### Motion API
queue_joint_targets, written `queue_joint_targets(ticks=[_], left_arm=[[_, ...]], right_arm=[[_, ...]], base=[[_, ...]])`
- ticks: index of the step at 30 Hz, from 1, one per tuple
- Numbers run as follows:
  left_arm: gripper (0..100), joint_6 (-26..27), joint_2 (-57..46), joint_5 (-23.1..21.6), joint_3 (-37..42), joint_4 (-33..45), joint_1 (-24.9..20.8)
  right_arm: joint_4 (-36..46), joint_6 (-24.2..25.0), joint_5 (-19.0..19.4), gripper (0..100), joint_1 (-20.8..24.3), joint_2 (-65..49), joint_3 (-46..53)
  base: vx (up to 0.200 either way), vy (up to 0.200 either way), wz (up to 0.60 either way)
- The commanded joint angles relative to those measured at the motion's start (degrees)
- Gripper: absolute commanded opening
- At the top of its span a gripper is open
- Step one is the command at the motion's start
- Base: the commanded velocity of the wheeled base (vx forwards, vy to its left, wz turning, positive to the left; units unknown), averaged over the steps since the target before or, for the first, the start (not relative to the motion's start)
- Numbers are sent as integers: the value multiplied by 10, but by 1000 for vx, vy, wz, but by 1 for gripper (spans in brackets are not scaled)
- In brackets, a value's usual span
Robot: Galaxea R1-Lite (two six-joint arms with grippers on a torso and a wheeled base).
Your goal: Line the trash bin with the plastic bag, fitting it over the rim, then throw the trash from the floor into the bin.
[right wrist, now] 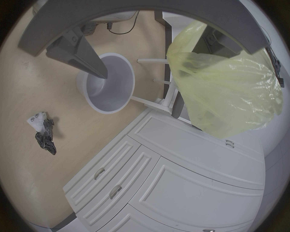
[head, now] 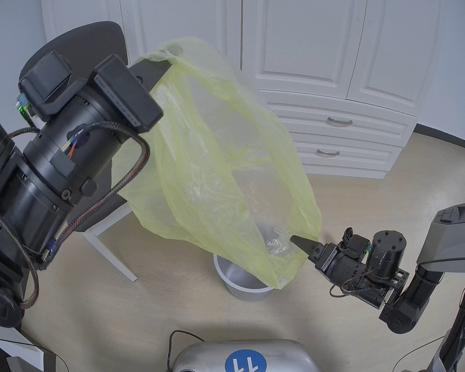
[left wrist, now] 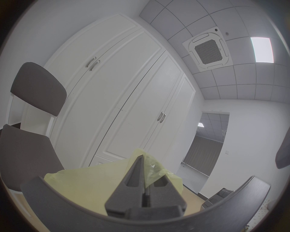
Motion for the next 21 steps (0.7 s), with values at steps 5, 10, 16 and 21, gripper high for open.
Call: queue_joint_targets(ticks=[5,10,16,21], left_arm=[[0,0,1,0,2,0,-6],[0,0,0,0,1,0,-6],[0,0,0,-1,2,-1,-9],[0,0,0,0,2,-1,-17]], right_arm=[[-10,-1,-2,100,10,-2,2],[-10,-1,-4,100,10,-1,1],[-10,-1,-5,100,22,-1,3],[-10,-1,-6,100,35,3,5]], base=[[0,0,0],[0,0,0],[0,0,0],[0,0,0]])
